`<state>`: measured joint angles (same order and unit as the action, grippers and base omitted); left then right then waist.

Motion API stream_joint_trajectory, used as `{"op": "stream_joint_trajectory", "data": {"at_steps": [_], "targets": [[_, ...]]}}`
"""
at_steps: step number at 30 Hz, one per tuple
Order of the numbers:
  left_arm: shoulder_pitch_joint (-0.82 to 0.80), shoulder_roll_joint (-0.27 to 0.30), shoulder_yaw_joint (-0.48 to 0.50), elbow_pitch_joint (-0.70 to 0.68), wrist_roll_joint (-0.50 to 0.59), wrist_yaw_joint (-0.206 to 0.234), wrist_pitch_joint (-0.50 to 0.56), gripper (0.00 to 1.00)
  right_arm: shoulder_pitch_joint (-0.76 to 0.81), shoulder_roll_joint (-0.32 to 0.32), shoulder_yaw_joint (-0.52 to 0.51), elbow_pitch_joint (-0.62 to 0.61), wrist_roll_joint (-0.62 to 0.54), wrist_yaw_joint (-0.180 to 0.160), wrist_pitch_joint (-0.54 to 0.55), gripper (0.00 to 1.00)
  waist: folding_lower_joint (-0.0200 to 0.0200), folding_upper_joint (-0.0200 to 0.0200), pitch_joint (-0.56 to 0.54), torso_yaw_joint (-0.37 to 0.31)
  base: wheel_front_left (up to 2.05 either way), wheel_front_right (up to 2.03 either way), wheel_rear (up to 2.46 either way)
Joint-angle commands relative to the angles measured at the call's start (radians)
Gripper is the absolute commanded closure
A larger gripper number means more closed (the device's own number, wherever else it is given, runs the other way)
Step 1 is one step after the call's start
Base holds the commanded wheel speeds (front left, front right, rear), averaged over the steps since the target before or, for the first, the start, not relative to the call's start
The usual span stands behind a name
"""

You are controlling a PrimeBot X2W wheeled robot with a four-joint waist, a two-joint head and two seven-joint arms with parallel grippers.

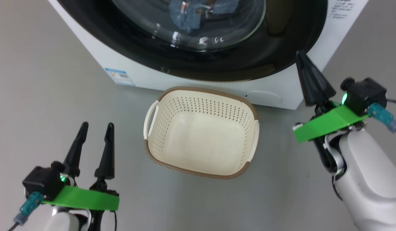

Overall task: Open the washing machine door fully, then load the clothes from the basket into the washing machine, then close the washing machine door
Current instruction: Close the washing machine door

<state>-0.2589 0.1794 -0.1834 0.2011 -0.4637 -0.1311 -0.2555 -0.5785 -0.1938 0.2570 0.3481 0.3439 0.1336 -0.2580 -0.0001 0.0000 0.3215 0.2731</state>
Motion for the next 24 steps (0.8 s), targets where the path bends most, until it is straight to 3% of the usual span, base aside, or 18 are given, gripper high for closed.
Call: {"op": "stream_joint_trajectory", "data": {"at_steps": [1, 2, 3, 4, 8, 24], "targets": [[0.009, 0.035, 0.039, -0.012, 0.001, 0.000, -0.006, 0.00, 0.034, 0.018, 0.013, -0.030, 0.002, -0.003, -0.004, 0.53, 0.0001, 0.0000, -0.050, -0.035, 0.00, 0.00, 0.00], [0.017, 0.039, 0.040, -0.010, 0.002, 0.000, -0.006, 0.00, 0.050, 0.020, 0.012, -0.032, 0.003, -0.003, -0.004, 0.47, 0.0001, 0.0000, -0.061, -0.041, 0.00, 0.00, 0.00], [0.024, 0.042, 0.043, -0.007, 0.003, 0.000, -0.006, 0.00, 0.064, 0.021, 0.012, -0.034, 0.003, -0.003, -0.004, 0.29, 0.0001, 0.0000, -0.071, -0.047, 0.00, 0.00, 0.00], [0.032, 0.046, 0.046, -0.004, 0.004, 0.000, -0.006, 0.00, 0.078, 0.022, 0.012, -0.034, 0.003, -0.003, -0.004, 0.20, 0.0001, 0.0000, -0.081, -0.054, 0.00, 0.00, 0.00], [0.060, 0.061, 0.052, 0.012, -0.001, 0.000, -0.006, 0.00, 0.127, 0.026, 0.003, -0.030, 0.005, -0.003, -0.004, 0.02, 0.0001, 0.0000, -0.121, -0.079, 0.00, 0.00, 0.00], [0.148, 0.111, 0.066, 0.043, -0.010, 0.000, -0.006, 0.00, 0.312, 0.033, -0.044, -0.022, 0.002, -0.003, -0.004, 0.00, 0.0001, 0.0000, -0.240, -0.171, 0.00, 0.00, 0.00]]}}
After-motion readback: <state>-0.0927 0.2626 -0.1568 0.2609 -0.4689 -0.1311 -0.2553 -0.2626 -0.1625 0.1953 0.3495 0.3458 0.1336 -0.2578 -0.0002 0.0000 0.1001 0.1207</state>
